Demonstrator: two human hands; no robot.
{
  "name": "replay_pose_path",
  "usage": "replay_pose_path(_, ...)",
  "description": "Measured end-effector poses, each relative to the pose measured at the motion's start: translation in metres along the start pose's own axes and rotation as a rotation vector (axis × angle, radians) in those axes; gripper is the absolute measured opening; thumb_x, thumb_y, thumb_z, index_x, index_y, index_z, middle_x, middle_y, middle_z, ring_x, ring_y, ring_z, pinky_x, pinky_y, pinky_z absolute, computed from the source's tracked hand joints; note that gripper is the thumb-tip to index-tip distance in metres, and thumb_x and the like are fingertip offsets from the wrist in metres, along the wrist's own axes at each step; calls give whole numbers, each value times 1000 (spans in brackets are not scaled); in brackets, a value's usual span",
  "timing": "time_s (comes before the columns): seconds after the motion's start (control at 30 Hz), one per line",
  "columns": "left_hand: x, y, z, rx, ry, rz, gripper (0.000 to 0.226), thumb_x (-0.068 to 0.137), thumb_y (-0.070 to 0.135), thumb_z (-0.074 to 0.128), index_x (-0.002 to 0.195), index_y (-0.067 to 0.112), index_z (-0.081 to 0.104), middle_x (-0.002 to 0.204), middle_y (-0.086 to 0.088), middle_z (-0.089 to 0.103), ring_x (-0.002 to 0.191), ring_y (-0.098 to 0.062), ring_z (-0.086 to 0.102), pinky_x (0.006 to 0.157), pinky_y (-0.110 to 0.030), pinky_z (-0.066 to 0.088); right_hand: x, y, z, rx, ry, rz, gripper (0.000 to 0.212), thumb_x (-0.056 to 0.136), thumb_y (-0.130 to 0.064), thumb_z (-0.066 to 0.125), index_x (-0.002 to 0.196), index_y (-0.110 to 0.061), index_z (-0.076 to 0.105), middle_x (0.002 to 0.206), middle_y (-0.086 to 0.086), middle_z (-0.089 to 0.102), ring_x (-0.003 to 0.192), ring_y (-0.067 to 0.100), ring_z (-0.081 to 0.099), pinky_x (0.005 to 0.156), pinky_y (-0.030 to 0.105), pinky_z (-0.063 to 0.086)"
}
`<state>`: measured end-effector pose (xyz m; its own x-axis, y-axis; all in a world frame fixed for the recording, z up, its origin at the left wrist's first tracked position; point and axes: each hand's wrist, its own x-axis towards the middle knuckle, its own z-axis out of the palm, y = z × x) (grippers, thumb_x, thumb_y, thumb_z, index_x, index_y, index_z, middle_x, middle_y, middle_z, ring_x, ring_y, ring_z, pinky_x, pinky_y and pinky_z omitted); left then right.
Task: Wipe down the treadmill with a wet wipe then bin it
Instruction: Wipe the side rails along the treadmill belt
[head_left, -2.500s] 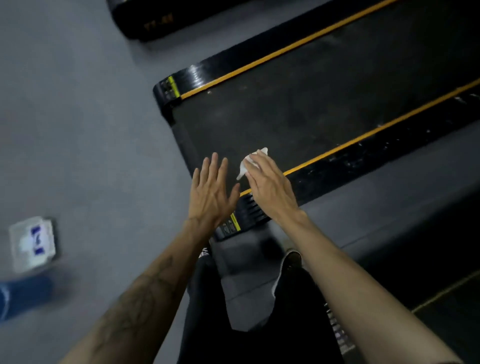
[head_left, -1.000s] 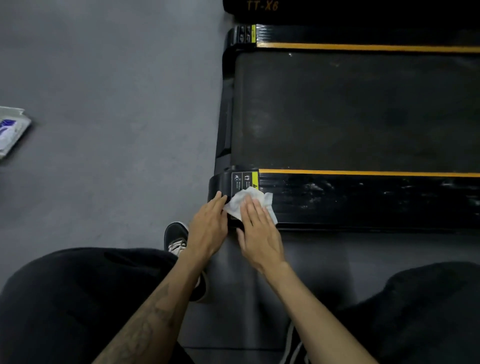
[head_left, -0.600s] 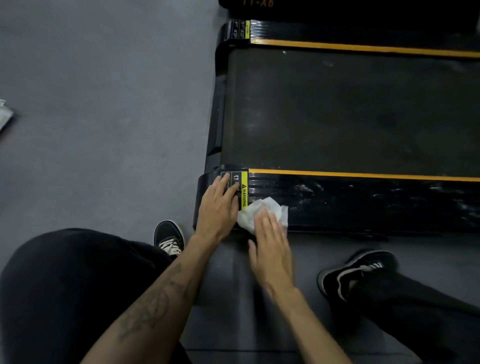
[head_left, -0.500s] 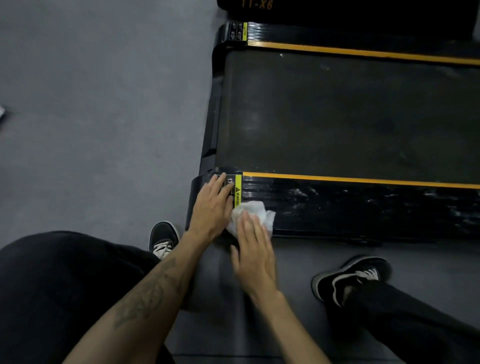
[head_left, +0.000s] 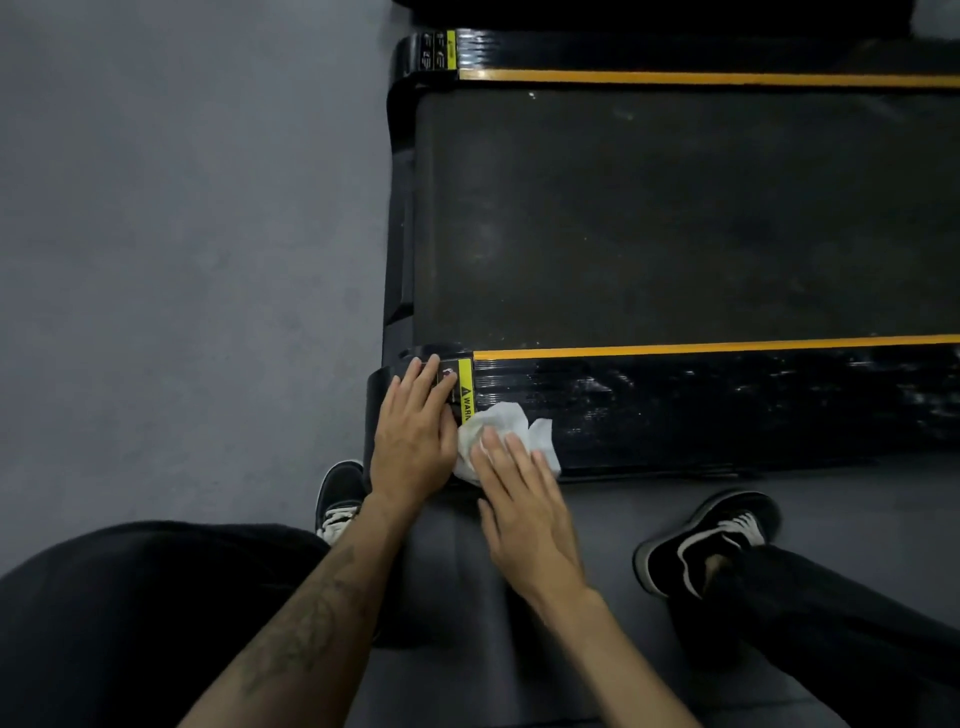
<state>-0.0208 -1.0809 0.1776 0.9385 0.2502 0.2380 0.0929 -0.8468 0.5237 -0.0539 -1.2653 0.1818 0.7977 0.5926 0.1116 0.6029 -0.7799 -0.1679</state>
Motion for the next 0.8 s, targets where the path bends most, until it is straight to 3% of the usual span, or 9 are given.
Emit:
replay_pose_path(0.17, -1, -1, 0, 49, -8, 22, 50, 99, 28, 43, 144, 14, 56, 160, -8, 43, 153, -25, 31, 125, -50, 26, -17, -6, -2, 55, 72, 247, 68, 95, -26, 43, 159, -6, 32, 169, 8, 24, 157, 26, 18, 123, 46, 22)
replay_pose_path(0.37, 0, -1, 3, 54, 21, 21, 49, 98, 29, 44, 143, 16, 58, 159, -8, 44, 152, -25, 33, 125, -48, 27, -6, -3, -3, -13, -4, 20, 71, 93, -30, 43, 160, -12, 31, 170, 3, 20, 157, 25, 20, 121, 46, 23)
replay_pose_path(0.43, 0, -1, 4, 64, 33, 32, 49, 98, 30, 44, 143, 16, 58, 159, -7, 45, 152, -25, 33, 125, -48, 27, -9, 11, -2, -19, 3, 34, 71, 93, -30, 43, 161, -14, 29, 171, 1, 17, 157, 23, 19, 122, 46, 22)
replay_pose_path(0.57, 0, -5, 5, 79, 45, 61, 50, 99, 31, 43, 144, 16, 58, 160, -7, 44, 152, -25, 33, 124, -48, 27, -17, 6, -4, 3, 86, 252, 66, 96, -30, 40, 157, -8, 37, 167, 7, 28, 155, 29, 25, 121, 46, 22)
replay_pose_path(0.73, -1, -4, 8, 65, 76, 49, 50, 98, 31, 43, 142, 16, 61, 158, -8, 47, 151, -25, 35, 124, -49, 29, 1, -8, -1, -23, 59, 48, 69, 89, -32, 46, 155, -10, 43, 165, 5, 34, 150, 28, 36, 119, 48, 25)
replay_pose_path(0.8, -1, -2, 9, 61, 90, 49, 50, 97, 30, 42, 141, 15, 62, 157, -8, 49, 150, -26, 38, 123, -49, 30, 2, 2, 1, -42, 81, 47, 68, 90, -31, 46, 155, -11, 43, 165, 4, 34, 150, 26, 36, 119, 47, 26)
